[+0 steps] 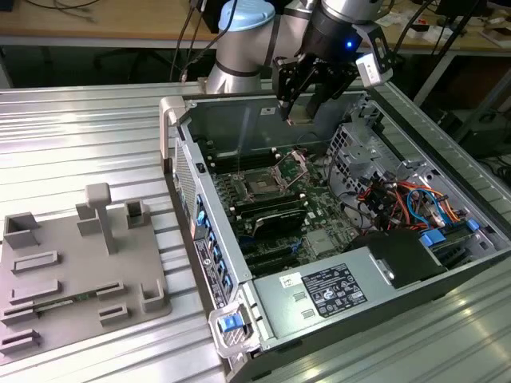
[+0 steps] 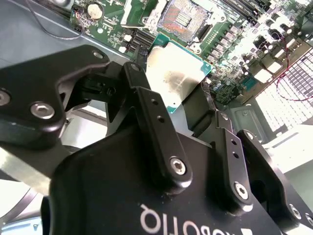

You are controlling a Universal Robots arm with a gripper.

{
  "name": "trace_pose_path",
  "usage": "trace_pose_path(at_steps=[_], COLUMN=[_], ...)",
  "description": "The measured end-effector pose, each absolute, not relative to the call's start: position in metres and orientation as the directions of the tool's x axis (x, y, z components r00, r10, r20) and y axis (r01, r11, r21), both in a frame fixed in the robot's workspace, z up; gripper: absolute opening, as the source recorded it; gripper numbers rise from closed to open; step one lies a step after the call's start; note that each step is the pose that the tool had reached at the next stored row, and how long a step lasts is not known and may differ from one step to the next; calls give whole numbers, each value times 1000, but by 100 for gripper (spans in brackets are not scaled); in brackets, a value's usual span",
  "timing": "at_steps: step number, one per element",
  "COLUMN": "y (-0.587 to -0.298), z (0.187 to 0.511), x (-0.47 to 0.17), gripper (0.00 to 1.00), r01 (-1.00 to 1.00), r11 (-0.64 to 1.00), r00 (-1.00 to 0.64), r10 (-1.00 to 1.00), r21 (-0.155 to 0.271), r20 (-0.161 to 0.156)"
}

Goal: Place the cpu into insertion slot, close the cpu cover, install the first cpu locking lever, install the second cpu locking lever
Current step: 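Place the cpu into insertion slot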

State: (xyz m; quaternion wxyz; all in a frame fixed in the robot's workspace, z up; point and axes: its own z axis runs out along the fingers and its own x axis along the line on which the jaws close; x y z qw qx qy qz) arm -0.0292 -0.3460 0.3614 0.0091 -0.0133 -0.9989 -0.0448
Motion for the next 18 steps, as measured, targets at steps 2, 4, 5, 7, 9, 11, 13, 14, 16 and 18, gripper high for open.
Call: trace_pose_path(at_steps=[2, 4, 5, 7, 9, 11, 13, 14, 16, 18], y=[-346, -346, -346, -346, -346, -346, -346, -346, -346, -346], z=[361, 361, 361, 361, 361, 361, 361, 361, 361, 361], x=[-29, -29, -29, -29, -29, -29, -29, -29, -30, -30], gripper=[55, 55, 55, 55, 55, 55, 55, 55, 55, 55], r01=[32, 43, 53, 66, 79, 91, 101, 104, 111, 119], r11=[995, 995, 995, 994, 993, 992, 991, 991, 990, 989], r00=[-999, -999, -998, -998, -997, -996, -995, -995, -994, -993], r10=[31, 42, 51, 64, 77, 90, 99, 102, 110, 118], r21=[89, 89, 89, 89, 89, 89, 89, 89, 89, 89], r20=[19, 19, 19, 19, 19, 19, 19, 19, 19, 19])
